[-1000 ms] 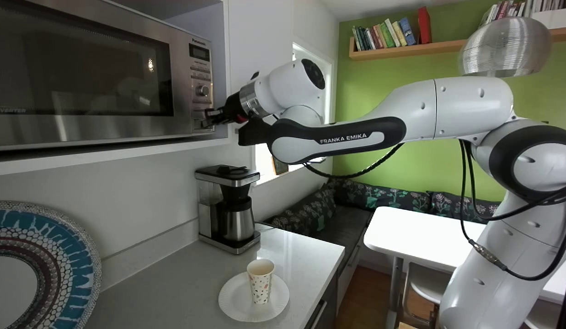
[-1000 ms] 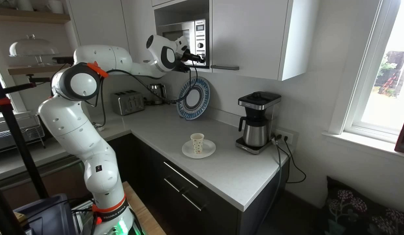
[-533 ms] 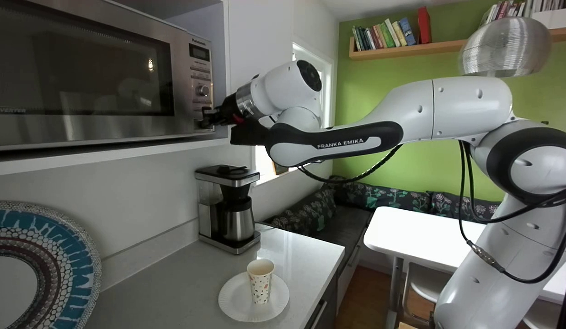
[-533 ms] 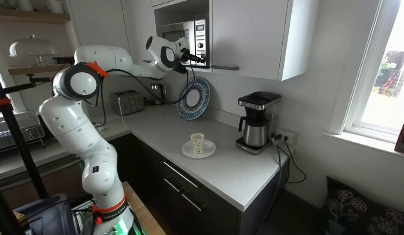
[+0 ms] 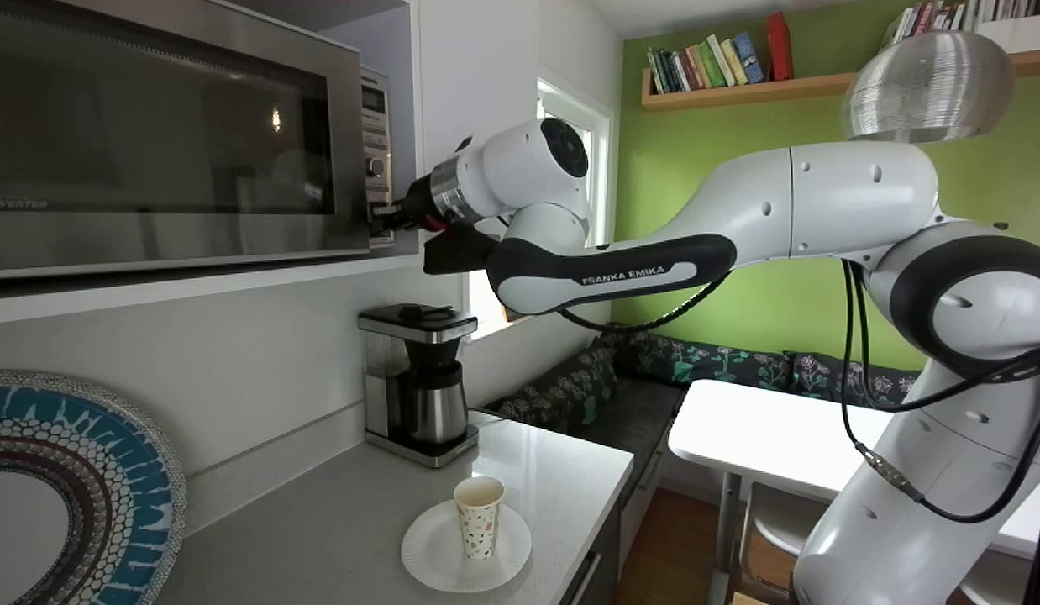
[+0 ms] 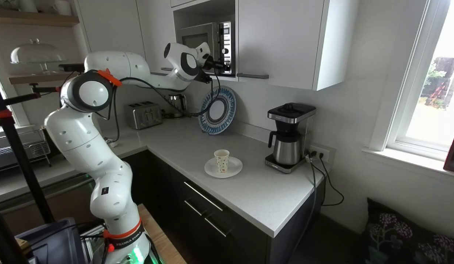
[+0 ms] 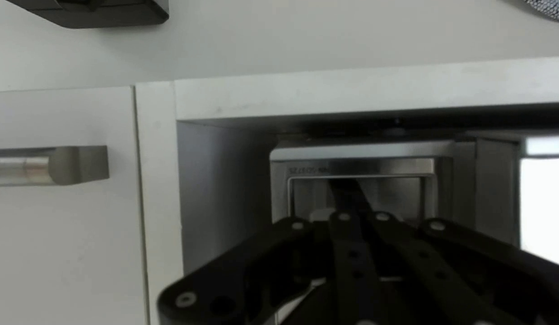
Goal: Open the microwave door
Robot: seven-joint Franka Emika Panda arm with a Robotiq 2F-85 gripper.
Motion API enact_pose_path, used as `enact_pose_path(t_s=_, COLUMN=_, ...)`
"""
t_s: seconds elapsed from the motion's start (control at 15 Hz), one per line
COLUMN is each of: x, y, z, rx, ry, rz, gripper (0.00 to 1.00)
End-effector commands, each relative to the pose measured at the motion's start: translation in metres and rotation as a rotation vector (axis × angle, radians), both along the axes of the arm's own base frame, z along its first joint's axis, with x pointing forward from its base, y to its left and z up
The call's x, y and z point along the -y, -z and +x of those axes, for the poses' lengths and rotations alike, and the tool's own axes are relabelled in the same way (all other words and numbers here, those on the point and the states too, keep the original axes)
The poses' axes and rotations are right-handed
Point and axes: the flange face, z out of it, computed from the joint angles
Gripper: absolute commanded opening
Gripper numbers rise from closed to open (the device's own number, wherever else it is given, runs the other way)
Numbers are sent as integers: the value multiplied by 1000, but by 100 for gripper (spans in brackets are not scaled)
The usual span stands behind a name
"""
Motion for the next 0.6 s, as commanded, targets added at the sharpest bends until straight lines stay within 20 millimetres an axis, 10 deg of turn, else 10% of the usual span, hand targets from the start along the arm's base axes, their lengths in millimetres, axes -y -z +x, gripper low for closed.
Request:
enact_pose_path(t_s=0.0, x=15, y=-1, z=25, rx=24, ry=-15, rz=0, gripper=0)
enact_pose_path(t_s=0.53, x=10, y=-14, z=1, rx=-128, ry=-60, rz=-35, gripper=0)
